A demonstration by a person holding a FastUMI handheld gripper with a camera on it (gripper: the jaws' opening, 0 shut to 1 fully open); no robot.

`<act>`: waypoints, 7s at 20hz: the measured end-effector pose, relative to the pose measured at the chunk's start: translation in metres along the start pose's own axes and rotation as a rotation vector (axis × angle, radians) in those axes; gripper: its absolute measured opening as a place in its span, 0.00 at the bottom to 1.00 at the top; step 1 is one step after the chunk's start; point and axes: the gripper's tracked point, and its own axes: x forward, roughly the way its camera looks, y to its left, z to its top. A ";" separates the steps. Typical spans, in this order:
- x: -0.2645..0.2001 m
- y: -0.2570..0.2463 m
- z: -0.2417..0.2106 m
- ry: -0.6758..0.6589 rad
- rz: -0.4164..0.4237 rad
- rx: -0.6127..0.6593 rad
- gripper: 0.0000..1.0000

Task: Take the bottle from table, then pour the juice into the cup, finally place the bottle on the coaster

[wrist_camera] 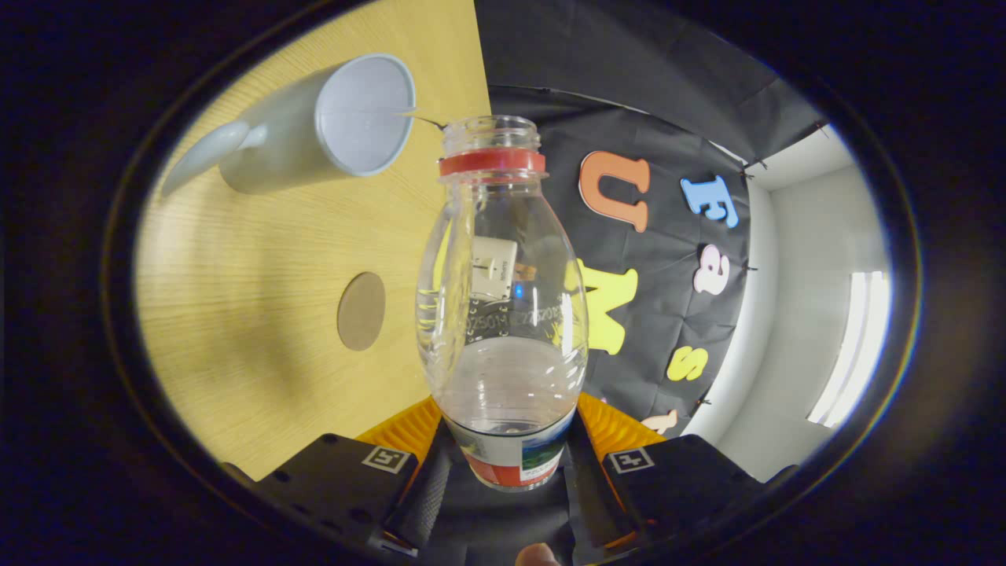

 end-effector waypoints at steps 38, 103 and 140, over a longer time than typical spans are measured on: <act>0.010 -0.030 0.005 -0.043 -0.036 -0.157 0.76; 0.004 -0.006 0.005 -0.089 0.169 0.601 0.77; 0.111 -0.021 0.043 -0.281 0.456 1.619 0.77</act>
